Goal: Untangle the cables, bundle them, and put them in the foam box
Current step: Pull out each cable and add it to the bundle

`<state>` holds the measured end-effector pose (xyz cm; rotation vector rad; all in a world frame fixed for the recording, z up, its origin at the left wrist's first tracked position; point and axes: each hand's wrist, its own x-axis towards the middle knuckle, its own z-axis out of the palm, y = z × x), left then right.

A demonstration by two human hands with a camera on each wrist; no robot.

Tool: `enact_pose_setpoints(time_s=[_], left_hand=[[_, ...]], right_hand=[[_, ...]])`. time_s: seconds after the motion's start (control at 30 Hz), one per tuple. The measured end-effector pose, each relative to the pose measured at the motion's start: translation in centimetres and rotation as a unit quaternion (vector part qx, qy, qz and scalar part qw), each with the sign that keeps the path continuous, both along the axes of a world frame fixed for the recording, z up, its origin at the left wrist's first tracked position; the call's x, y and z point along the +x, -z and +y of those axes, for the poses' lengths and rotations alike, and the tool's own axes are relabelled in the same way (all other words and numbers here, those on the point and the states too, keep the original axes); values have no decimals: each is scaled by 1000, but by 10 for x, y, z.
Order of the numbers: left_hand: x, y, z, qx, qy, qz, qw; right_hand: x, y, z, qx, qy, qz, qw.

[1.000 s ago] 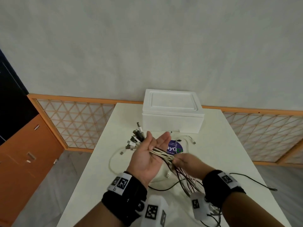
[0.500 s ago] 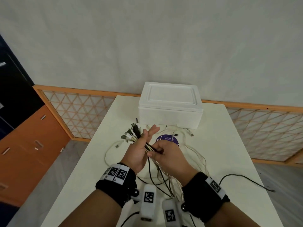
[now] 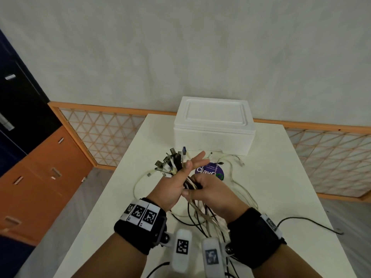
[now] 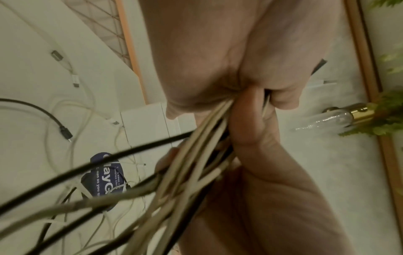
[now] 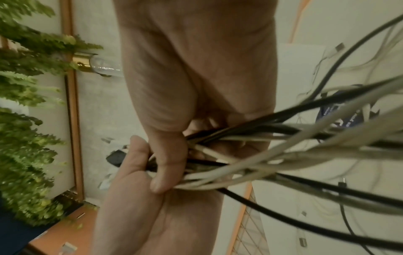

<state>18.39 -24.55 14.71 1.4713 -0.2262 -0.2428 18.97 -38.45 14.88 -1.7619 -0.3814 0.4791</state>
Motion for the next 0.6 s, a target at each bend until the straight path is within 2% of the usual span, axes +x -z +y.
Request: enact_pose_setpoints(time_s=[0.23,0.4,0.47,0.6], left_hand=[[0,-1,13,75,-16,16,997],[0,5,14,97,-59,0,994],[-2,5,10,83,-65,-6,994],[-6,-4,0,84,-20,-7,996]], right_hand=[[-5,-9,-4,-90,3,-87,992],[-8,-17,-4,-213,4,-182,960],[-6,-19,-5,-221,-7,-166,961],[1,-12,-10,-178,-35,-58,982]])
